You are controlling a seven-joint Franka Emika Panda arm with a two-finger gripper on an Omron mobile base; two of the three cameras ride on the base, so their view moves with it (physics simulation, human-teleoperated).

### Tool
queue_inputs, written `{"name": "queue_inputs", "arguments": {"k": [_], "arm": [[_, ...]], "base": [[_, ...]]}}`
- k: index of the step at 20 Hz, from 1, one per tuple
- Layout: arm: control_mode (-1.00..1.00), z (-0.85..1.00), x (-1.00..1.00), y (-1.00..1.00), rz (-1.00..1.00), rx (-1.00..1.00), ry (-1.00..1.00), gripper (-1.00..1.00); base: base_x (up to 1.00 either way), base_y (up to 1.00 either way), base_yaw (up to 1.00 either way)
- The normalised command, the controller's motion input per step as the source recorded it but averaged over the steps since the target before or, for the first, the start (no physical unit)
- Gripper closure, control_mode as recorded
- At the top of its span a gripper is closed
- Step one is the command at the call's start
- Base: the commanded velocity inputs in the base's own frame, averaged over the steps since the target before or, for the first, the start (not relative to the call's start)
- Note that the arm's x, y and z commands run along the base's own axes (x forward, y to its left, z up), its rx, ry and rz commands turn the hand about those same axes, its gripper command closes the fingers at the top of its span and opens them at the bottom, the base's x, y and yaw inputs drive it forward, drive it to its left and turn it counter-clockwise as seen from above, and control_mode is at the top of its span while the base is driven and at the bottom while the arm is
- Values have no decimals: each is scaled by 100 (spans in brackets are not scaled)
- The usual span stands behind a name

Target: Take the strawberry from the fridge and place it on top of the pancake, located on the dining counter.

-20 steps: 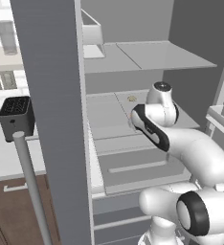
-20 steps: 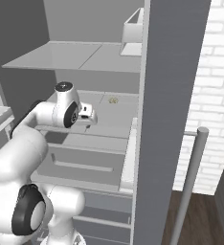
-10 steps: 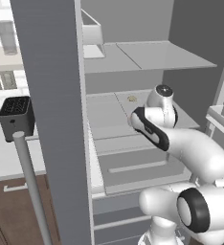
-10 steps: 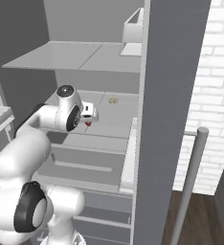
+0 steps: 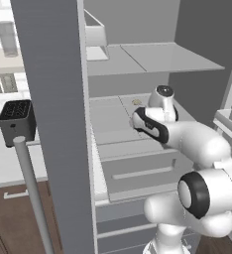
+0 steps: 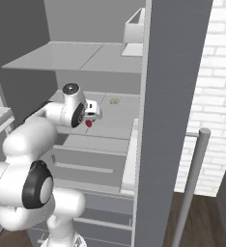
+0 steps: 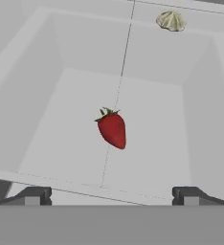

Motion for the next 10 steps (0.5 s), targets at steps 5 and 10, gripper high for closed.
{"name": "queue_inputs", "arguments": {"k": [5,10], "arm": [[-100,-29,33,0,0,0,0,-100],[-100,-32,35,6,0,0,2,-100]], "base": [[0,0,0],[0,0,0]]}}
